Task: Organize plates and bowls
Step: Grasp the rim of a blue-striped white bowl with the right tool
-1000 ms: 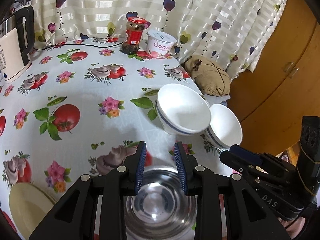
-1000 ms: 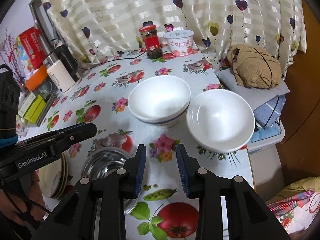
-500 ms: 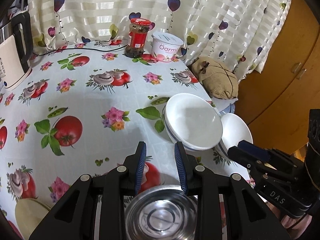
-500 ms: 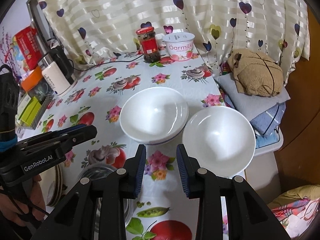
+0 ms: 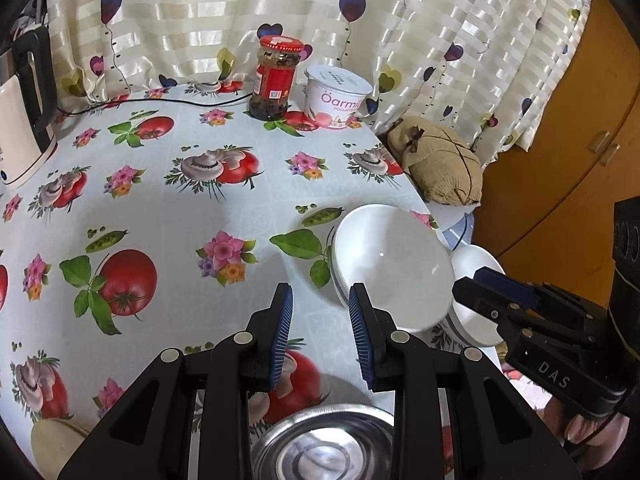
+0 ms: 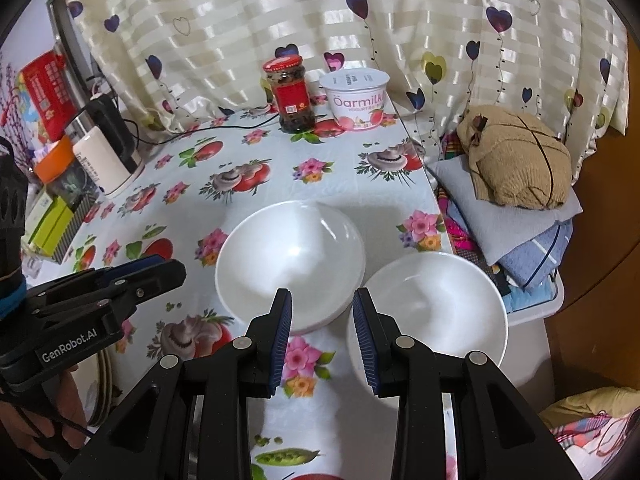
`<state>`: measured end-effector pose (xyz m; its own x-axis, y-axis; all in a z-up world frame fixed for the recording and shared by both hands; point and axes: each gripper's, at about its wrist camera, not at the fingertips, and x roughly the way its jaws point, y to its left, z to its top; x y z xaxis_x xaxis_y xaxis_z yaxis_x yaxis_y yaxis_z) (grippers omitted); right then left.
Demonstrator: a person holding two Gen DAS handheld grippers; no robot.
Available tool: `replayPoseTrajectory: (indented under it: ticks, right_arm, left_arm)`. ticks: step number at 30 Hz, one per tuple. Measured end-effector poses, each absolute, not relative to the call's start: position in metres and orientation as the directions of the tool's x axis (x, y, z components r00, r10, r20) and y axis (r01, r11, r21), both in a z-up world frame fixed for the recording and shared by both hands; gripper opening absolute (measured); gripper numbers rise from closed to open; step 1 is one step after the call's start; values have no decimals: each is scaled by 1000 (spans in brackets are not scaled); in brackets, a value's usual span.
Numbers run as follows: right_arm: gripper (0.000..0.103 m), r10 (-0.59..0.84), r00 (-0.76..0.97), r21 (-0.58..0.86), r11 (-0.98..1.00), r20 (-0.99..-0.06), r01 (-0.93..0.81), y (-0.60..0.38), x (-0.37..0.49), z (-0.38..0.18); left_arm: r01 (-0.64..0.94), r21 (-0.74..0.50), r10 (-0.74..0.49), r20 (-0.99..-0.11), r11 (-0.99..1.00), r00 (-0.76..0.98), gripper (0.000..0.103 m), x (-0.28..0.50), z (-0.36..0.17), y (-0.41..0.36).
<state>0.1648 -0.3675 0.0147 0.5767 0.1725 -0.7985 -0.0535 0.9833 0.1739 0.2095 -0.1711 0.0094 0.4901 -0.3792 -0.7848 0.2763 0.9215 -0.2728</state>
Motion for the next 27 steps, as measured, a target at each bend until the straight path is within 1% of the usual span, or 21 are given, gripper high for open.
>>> replayPoseTrajectory:
  ticks: [9,21,25,26,27]
  right_arm:
    - [32,159,561,145,987,-812,-70,-372,190,9]
    - [31,152,517,139,988,-842,-64,-373,217,-10]
    - [25,151,506,136,988,-849,-68,-370,220,-16]
    - [23,145,508,129,989,-849,-66,-370,221,-17]
    - [19,139,512,126,990,-847,-60,-370,221,-17]
  left_arm:
    - [264,-314,-405,-796,912,450,31,219,-3,-176]
    - [271,-339,-427,-805,901,412,31,227,-12,-185]
    - [275,-351,-438,-806,895,397,29,227,-16,-188]
    - [280,-352,-442,-806,893,395,24,226,-17,-189]
    - [289,-352,-446,-804,890,394,21,225,-16,-190]
